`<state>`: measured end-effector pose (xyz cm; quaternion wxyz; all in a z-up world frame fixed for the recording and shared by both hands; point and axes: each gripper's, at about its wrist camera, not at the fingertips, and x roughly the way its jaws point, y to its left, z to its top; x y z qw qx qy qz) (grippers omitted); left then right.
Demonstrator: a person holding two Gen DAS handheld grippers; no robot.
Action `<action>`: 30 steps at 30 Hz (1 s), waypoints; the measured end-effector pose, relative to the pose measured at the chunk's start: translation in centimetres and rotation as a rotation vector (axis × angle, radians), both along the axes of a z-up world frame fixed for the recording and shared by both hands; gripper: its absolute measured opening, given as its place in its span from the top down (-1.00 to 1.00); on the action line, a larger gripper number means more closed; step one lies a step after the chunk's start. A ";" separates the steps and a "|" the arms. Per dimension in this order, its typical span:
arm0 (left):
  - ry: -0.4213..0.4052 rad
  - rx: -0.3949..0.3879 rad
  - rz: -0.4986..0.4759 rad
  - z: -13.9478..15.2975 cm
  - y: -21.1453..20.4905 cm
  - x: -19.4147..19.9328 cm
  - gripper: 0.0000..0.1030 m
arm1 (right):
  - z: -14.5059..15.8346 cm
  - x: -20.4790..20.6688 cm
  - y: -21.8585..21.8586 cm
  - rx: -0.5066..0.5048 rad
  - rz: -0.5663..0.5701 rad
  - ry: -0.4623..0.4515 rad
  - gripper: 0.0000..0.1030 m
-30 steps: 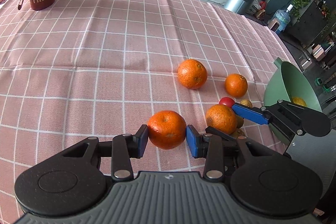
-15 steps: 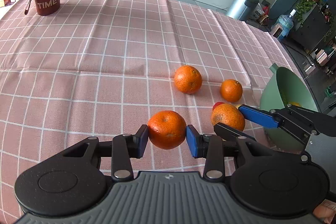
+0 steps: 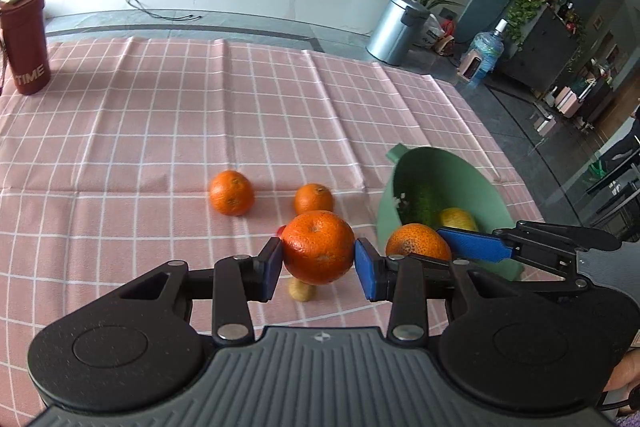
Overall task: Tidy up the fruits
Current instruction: 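Lower both held oranges into the green colander and open both tools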
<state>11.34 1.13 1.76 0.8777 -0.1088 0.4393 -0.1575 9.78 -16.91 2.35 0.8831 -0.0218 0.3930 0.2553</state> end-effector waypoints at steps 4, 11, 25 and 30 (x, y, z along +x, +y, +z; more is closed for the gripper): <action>-0.005 -0.002 -0.073 0.5 -3.6 0.5 0.15 | 0.9 -0.2 -3.6 0.003 -0.033 0.018 0.26; 0.054 -0.011 -0.189 -0.6 -9.6 2.0 0.15 | 1.0 0.5 -9.7 -0.035 -0.086 0.071 0.26; 0.190 0.119 -0.359 -4.0 -17.0 4.2 0.15 | -2.6 4.6 -13.3 -0.239 0.105 0.213 0.27; 0.218 0.160 -0.389 -5.0 -17.7 5.0 0.15 | -3.6 5.9 -13.0 -0.320 0.237 0.238 0.26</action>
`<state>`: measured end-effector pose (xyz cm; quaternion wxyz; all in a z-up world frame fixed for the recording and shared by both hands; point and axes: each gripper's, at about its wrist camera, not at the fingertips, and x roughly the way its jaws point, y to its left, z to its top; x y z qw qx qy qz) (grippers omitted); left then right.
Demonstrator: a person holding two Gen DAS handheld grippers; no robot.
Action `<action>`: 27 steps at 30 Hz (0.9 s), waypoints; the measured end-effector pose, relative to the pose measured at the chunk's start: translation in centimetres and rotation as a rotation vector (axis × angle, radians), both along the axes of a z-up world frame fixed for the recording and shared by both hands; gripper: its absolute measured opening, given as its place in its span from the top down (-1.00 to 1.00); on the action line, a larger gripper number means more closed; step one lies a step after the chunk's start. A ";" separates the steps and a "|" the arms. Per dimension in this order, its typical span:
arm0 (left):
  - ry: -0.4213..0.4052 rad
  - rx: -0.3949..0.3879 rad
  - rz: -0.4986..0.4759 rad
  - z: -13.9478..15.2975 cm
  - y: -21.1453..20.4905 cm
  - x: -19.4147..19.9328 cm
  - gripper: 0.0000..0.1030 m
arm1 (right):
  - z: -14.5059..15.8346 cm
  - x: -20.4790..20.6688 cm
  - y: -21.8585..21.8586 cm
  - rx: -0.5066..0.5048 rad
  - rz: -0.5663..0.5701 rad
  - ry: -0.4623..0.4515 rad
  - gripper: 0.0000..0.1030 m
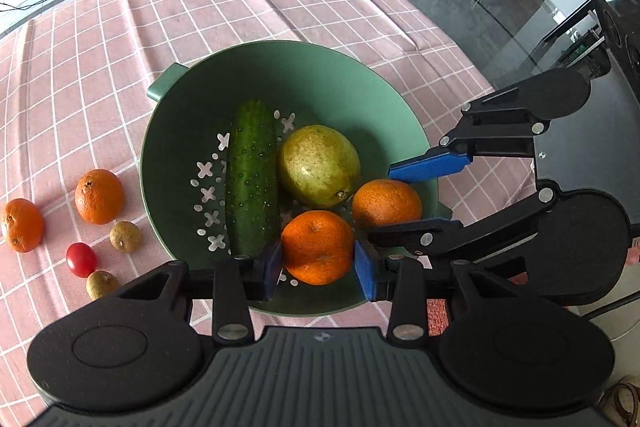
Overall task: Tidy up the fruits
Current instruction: 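Lower both held oranges into the green colander and open both tools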
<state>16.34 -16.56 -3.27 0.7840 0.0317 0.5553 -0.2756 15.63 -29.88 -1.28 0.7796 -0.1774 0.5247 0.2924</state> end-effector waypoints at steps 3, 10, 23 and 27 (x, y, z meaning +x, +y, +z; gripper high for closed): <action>0.013 0.018 -0.012 -0.4 -0.3 0.5 0.15 | -0.6 0.7 0.5 -0.031 0.058 0.028 0.26; 0.034 0.015 -0.037 -0.7 -1.0 1.2 0.15 | -1.5 1.4 1.4 -0.062 0.132 0.075 0.26; 0.071 -0.018 -0.012 -1.2 -0.7 1.5 0.14 | -1.5 1.5 1.7 -0.076 0.140 0.080 0.24; 0.077 -0.026 -0.010 -1.1 -0.3 1.2 0.03 | -1.2 1.2 1.8 -0.091 0.124 0.074 0.16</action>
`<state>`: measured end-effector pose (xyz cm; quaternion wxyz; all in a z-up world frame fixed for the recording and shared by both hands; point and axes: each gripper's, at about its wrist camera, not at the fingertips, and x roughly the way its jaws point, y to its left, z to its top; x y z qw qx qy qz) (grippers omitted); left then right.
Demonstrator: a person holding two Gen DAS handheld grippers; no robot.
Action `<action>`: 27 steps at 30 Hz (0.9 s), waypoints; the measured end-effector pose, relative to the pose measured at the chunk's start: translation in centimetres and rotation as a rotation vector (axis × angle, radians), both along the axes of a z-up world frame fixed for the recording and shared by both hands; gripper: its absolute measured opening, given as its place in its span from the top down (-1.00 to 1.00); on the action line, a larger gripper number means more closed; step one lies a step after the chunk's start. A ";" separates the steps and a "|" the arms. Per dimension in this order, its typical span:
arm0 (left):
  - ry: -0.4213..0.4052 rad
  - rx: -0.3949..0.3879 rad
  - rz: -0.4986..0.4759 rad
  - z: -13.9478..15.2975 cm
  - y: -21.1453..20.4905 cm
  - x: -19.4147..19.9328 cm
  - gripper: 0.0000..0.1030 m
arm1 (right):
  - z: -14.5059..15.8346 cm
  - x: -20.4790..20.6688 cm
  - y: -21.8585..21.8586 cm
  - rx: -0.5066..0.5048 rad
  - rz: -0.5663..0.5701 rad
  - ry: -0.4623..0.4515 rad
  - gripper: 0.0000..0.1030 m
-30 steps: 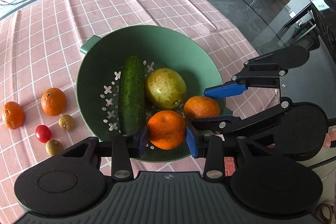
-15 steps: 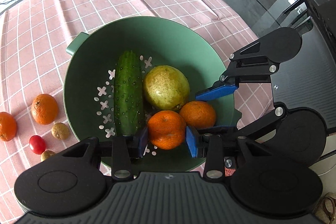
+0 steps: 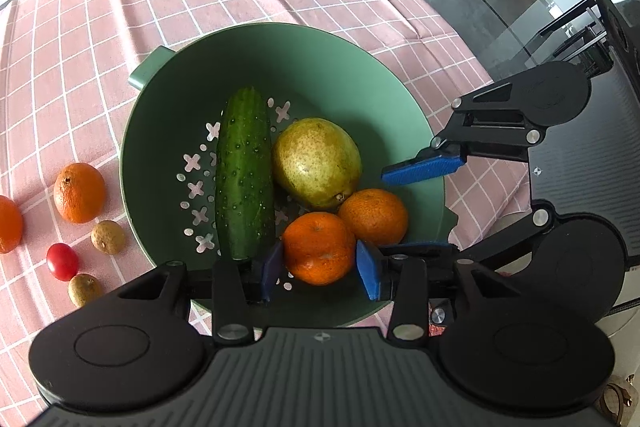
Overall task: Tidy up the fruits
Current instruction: 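Lower both held oranges into the green colander and open both tools, then withdraw both tools from the colander toward the remaining oranges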
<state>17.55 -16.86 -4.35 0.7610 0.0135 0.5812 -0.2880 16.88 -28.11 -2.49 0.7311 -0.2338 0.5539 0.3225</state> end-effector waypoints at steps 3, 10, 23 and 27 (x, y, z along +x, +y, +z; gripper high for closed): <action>-0.001 -0.023 0.013 0.5 0.7 -0.4 -0.05 | 0.4 -0.3 0.0 -0.019 -0.017 -0.022 -0.03; -0.078 -0.066 0.061 3.7 3.2 -1.8 -0.05 | 2.8 -1.4 -0.2 0.009 -0.081 -0.074 -0.18; -0.237 -0.009 0.206 7.4 12.2 -4.3 -0.05 | 5.9 -5.1 4.1 0.279 -0.309 -0.136 -0.16; -0.273 0.015 0.256 7.4 15.1 -4.7 -0.04 | 5.4 -6.1 6.7 0.354 -0.358 -0.168 -0.02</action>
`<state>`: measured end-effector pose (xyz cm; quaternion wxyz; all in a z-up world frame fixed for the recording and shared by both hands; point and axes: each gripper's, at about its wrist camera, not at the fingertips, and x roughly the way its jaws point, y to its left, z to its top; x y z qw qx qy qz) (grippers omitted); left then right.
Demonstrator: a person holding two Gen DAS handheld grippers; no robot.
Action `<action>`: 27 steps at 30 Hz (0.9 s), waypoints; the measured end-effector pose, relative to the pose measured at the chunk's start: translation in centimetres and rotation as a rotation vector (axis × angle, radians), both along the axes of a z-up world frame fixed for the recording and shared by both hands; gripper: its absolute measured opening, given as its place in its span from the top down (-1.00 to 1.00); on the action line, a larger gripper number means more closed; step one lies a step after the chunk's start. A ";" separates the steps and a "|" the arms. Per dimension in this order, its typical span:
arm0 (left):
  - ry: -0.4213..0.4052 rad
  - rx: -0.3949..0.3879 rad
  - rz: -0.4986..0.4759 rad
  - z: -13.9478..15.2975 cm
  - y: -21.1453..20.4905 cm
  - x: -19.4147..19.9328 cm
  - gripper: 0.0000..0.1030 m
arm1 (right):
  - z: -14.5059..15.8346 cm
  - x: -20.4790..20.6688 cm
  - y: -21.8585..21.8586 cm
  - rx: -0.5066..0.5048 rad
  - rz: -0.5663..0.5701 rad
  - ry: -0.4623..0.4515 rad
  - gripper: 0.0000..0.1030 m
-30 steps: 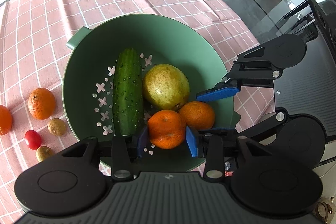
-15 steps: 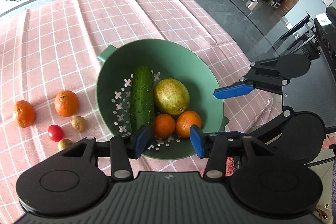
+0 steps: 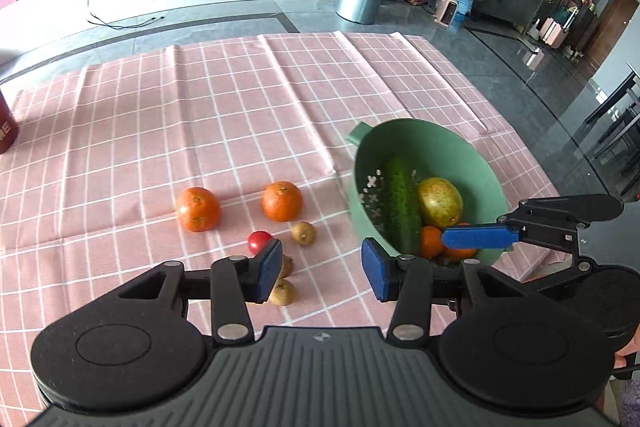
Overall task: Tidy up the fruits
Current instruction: 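Withdraw both tools from the colander toward the remaining oranges, then grasp an orange with the left tool while the right tool grasps another orange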
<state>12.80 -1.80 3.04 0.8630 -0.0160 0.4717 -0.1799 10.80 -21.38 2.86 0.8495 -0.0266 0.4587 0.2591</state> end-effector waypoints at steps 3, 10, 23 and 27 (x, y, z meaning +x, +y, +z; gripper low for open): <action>-0.020 0.030 0.032 -0.4 1.6 -0.1 -0.03 | -0.8 0.0 1.9 0.037 -0.014 -0.018 0.05; -0.033 0.085 0.052 -2.3 3.7 1.0 -0.02 | -2.1 2.1 6.1 -0.035 0.044 -0.044 0.19; -0.022 0.127 0.050 -6.1 4.6 5.8 -0.02 | -4.6 8.4 9.4 -0.316 0.144 -0.095 0.19; -0.005 0.121 0.053 -7.0 4.7 7.3 -0.02 | -5.5 9.7 9.9 -0.367 0.179 -0.091 0.19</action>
